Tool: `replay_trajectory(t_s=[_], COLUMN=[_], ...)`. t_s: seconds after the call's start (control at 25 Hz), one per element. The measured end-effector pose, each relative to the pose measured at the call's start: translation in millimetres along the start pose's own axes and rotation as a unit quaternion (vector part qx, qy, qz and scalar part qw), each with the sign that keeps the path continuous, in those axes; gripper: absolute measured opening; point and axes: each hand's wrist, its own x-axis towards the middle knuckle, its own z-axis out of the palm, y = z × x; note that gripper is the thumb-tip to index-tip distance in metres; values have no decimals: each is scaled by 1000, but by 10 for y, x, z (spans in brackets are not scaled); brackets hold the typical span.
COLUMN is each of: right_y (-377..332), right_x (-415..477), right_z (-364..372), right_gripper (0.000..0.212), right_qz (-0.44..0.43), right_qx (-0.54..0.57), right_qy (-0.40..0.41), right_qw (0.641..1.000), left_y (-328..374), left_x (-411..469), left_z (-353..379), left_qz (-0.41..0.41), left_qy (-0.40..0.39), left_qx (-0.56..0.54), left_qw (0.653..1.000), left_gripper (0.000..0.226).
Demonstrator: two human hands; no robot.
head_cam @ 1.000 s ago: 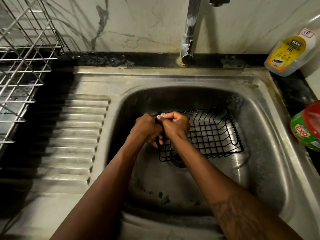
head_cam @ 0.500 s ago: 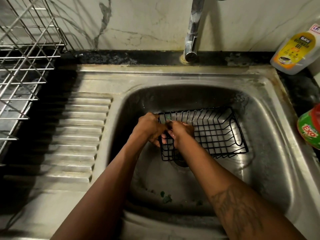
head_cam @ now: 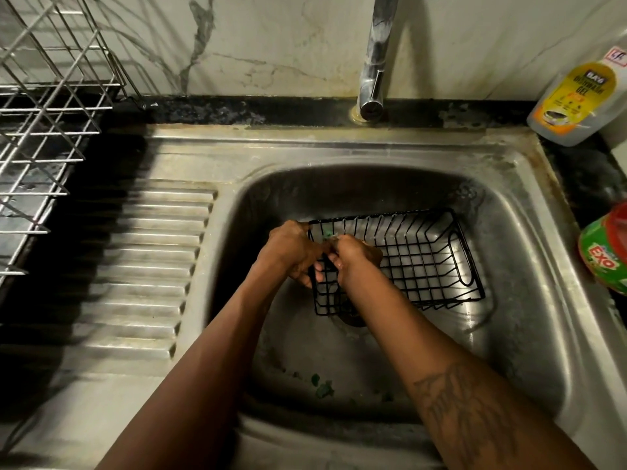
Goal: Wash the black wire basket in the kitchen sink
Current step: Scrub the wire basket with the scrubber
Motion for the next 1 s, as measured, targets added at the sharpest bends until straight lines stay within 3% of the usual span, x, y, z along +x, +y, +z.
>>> replay_trajectory(t_s=[0.16, 0.32, 0.56, 0.88, 1.0], right_y=[-176, -146, -381, -231, -446], right_x=[-54, 134, 76, 166, 32], right_z=[-89, -223, -218, -287, -339], right_gripper=[15, 14, 11, 11, 10], right_qz=[-78, -52, -67, -53, -101], right_qx=[41, 27, 67, 67, 109], right_qy=[42, 102, 43, 101, 106], right_qw=[995, 993, 995, 991, 983], left_y=[-8, -10, -3, -6, -11], left_x=[33, 82, 96, 84, 80], left_z=[-1, -14, -21, -11, -17], left_qz=[-6, -11, -17, -11, -6], left_qy=[1, -6, 2, 7, 9], left_qx=[-2, -10, -14, -9, 3], left_qw=[1000, 1000, 1000, 1000, 1000], left_gripper=[46, 62, 48, 55, 54])
